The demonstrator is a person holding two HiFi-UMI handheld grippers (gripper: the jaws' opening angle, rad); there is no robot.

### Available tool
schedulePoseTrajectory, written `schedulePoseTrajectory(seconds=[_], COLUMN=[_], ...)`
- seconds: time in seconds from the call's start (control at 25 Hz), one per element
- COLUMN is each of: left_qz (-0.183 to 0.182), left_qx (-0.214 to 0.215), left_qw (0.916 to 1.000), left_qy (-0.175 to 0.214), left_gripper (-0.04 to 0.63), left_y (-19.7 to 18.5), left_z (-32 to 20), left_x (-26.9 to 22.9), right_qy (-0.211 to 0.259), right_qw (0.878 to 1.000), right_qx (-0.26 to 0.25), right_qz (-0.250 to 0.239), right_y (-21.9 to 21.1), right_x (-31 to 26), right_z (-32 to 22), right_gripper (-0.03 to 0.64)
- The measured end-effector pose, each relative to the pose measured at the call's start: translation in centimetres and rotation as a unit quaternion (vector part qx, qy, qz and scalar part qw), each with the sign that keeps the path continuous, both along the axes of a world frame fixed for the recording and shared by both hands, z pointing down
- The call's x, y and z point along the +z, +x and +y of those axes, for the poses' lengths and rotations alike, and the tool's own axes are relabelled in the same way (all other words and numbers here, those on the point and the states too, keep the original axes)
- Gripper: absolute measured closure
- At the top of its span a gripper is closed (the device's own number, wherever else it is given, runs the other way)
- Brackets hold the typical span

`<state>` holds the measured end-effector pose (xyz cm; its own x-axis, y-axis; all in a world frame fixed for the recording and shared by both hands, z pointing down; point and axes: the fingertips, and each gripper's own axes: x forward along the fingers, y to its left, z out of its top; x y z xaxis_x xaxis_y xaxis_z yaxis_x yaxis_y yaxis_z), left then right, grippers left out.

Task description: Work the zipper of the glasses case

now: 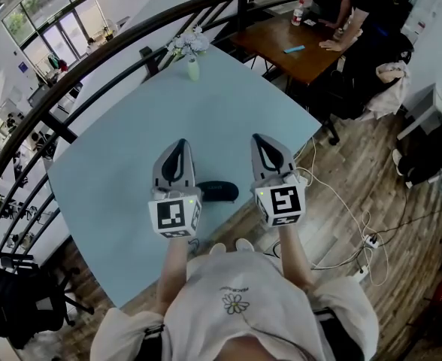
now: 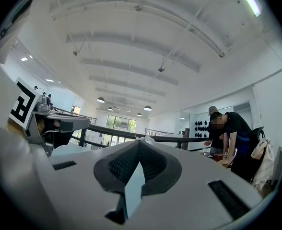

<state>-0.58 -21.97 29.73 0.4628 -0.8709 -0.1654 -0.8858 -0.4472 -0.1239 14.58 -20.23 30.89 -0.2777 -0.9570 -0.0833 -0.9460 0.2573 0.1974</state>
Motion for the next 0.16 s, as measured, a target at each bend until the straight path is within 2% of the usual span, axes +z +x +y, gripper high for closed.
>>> schedulePoseTrajectory(seconds=[0.16], left_qz=[-0.003], left_qx=[-0.001], left_qw=[1.0], left_qy=[-0.003], left_gripper=[0.58], left_y=[-0.38], left_z=[-0.14], left_x=[0.38], right_qy=[-0.006], right_qw=[1.0], right_qx=[0.003], right_qz=[0.004], right_y=[0.01], right_x=[0.58], right_z=[-0.16], right_gripper=[0.609])
